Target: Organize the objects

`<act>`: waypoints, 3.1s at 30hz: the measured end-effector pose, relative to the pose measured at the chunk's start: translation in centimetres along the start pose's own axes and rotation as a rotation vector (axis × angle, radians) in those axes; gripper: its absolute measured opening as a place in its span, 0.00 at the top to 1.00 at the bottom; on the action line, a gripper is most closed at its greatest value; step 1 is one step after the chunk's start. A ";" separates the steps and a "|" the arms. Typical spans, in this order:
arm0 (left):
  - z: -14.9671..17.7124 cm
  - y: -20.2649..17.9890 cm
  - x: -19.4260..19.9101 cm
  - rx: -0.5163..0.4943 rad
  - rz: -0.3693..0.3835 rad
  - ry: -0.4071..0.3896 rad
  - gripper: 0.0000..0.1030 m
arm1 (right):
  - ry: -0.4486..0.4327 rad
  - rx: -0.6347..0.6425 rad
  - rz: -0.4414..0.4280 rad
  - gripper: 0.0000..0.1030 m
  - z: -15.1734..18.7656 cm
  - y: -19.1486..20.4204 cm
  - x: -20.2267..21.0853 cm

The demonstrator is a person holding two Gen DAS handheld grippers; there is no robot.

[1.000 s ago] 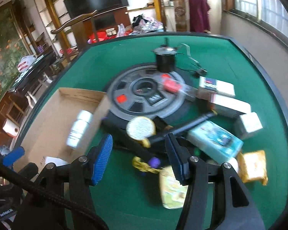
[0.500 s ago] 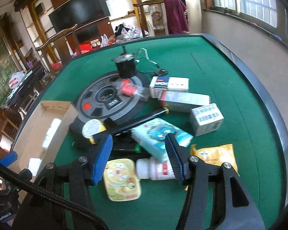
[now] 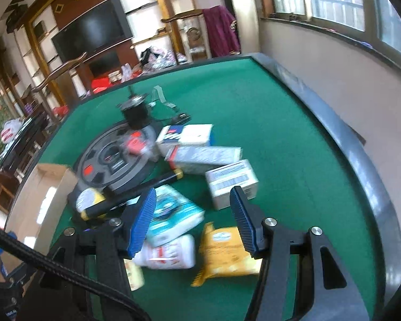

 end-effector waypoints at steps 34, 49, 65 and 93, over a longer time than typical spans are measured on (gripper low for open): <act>-0.8 -9.4 -5.2 0.040 0.232 0.054 0.62 | 0.020 -0.114 0.004 0.38 1.0 -4.6 -1.1; 1.3 0.1 1.1 0.219 0.363 -0.047 0.61 | 0.030 -0.122 0.004 0.38 1.3 -5.0 -1.6; -1.0 7.3 1.5 0.315 0.345 -0.102 0.61 | 0.057 0.018 -0.095 0.38 2.3 3.1 -1.4; -17.3 3.0 -18.9 0.277 0.072 0.039 0.52 | 0.034 -0.176 -0.033 0.38 2.3 -5.4 -0.9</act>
Point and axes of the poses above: each gripper's, at about its wrist camera, not at the fingertips, and x roughly against the way its jaws point, y to its left, z to its underside, the point moved 3 cm from there along -x, roughly the way its jaws point, and after that the axes turned 11 degrees about -z, right-handed, at the moved point
